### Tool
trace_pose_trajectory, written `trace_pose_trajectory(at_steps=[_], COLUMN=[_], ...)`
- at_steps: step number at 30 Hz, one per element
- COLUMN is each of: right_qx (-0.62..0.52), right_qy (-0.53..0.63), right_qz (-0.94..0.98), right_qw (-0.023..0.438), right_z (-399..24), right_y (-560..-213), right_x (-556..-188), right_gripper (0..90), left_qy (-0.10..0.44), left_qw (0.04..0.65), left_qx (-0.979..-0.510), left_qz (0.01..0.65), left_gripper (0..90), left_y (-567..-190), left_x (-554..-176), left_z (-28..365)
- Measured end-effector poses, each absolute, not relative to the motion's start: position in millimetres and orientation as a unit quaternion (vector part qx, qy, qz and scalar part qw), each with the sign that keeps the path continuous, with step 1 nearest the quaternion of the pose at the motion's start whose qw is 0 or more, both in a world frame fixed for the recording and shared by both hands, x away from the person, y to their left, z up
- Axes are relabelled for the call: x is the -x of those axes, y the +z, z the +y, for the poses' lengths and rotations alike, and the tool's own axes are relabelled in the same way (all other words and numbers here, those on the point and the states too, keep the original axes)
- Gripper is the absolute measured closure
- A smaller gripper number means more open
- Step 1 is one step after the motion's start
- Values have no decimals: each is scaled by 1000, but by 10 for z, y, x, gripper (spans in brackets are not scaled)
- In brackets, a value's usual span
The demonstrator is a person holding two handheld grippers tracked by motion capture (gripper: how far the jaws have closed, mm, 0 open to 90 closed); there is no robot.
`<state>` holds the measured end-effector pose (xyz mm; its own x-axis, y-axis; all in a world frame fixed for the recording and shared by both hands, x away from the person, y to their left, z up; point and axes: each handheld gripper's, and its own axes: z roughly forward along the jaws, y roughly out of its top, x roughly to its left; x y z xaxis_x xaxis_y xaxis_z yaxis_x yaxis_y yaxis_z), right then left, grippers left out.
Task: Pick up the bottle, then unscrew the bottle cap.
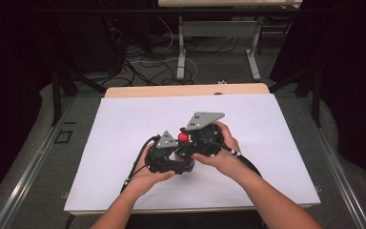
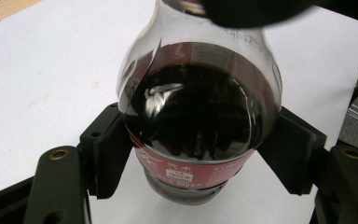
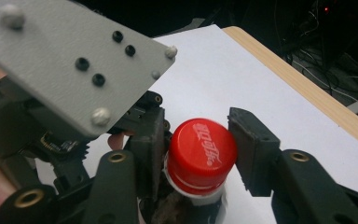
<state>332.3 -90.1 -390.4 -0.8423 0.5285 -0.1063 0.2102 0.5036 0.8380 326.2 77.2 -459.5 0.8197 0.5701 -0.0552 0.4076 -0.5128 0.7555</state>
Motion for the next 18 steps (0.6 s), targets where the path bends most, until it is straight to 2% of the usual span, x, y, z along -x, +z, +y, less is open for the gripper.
trace_pose_trajectory(at_steps=[5,14,18], right_qx=[-212,-169,-168], right_qy=[453,466,462], right_qz=[852,863,865], right_qw=[158,91,95], right_z=[-928,-1028,-1057], right_y=[-3902,-3840,-3805], right_x=[-3398,-3550,-3558], right_gripper=[600,605,605], left_qy=[101,105,108], left_qw=[404,412,409], left_qx=[-865,-861,-862], left_qz=[279,280,281], left_gripper=[305,305,305], left_y=[-4602,-4629,-4648], left_x=[-3262,-3251,-3259], left_z=[766,741,737])
